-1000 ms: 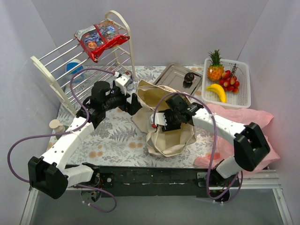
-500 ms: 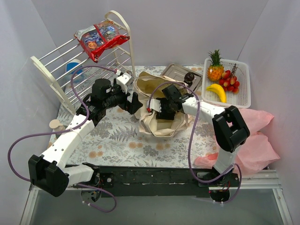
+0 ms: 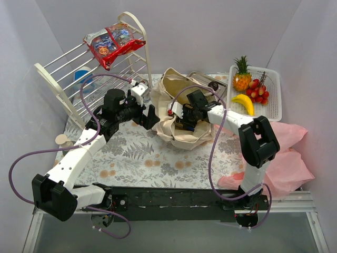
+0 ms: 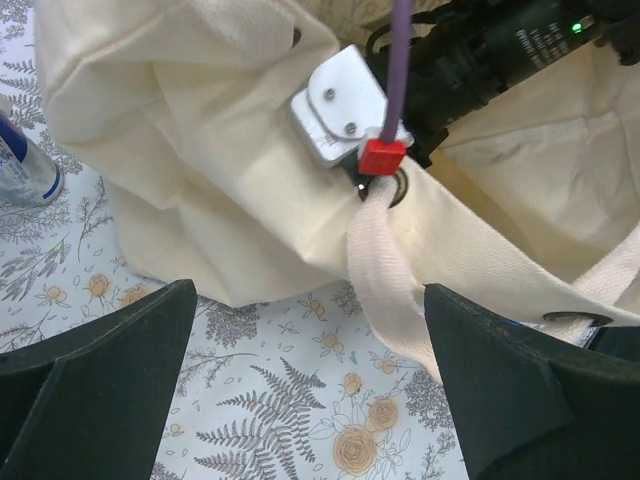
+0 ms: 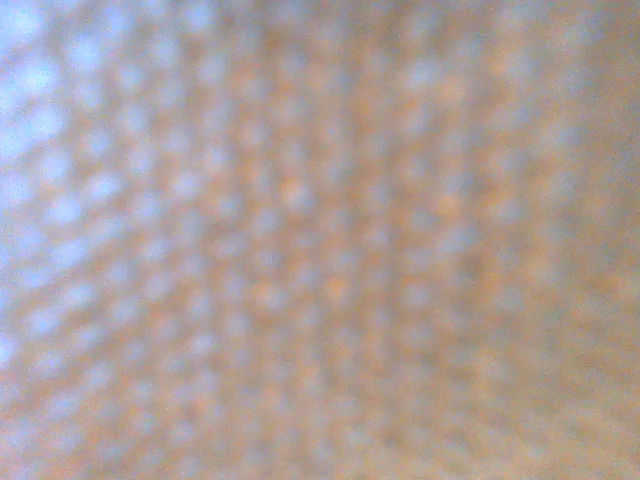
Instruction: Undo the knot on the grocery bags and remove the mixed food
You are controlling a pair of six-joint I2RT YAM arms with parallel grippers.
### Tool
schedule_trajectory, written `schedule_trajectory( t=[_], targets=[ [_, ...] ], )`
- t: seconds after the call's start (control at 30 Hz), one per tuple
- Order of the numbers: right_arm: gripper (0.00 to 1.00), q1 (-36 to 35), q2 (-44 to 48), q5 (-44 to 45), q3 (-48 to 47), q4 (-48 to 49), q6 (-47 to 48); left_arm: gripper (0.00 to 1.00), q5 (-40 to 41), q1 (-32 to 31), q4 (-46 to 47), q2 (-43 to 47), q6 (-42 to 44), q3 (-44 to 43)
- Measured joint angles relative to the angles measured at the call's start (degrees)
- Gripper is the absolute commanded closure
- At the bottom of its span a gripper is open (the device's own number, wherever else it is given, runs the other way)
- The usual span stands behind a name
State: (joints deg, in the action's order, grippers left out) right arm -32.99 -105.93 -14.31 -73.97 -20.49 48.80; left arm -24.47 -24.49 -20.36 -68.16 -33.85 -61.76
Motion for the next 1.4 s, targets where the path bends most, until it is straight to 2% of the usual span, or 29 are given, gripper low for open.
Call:
schedule_trajectory(
  t=[0.03,0.33,0.53,0.6,0.63,0.73,1.03,1.13,1.17,1.3,1.37,1.4],
  targets=[
    [0.75,0.07,0.92,-0.13,0.90,1.03,-0.37,0.02,0.00,0.00,-0.09,0.00,0.00,0.02],
    [0.78,-3.98,17.79,5.09,16.44,-1.75,0.13,0.02,-1.62,0.00,-0.44,0.33,-0.94,1.42],
    [0.79,-5.68,29.03,6.78,20.20,-6.71,0.83,0.02,-6.80,0.00,0.37,0.20,-3.08,-0.42],
    [0.74,-5.66,29.92,7.45,20.55,-7.28,0.83,0.02,-8.74,0.00,1.42,-0.20,-4.13,-2.67],
    [0.63,-5.66,30.03,7.82,20.65,-7.67,0.76,0.02,-10.21,0.00,2.14,-0.72,-4.76,-4.61],
    [0.47,-5.66,30.10,8.13,21.18,-9.35,0.98,0.02,-13.25,0.00,4.90,-2.12,-6.12,-9.09],
    [0.42,-5.66,33.44,7.76,20.37,-11.52,1.62,0.02,-14.64,0.00,7.52,-5.42,-7.28,-11.50],
    [0.40,-5.66,33.44,7.30,19.91,-11.17,1.62,0.16,-11.87,0.00,6.99,-8.48,-7.56,-11.52],
    [0.40,-5.66,33.46,7.04,19.87,-10.60,1.73,0.28,-11.17,0.00,6.54,-9.25,-7.54,-11.56],
    [0.43,-5.55,33.51,6.71,19.87,-6.97,2.95,0.60,-8.90,0.07,1.03,-10.40,-1.73,-11.93],
    [0.46,-5.09,33.05,6.40,19.76,-5.99,3.56,0.67,-8.70,0.33,-2.69,-9.46,3.45,-11.93],
    [0.47,-4.55,32.28,5.92,19.32,-6.03,3.89,0.78,-8.70,0.52,-4.48,-8.83,6.05,-11.93]
  ],
)
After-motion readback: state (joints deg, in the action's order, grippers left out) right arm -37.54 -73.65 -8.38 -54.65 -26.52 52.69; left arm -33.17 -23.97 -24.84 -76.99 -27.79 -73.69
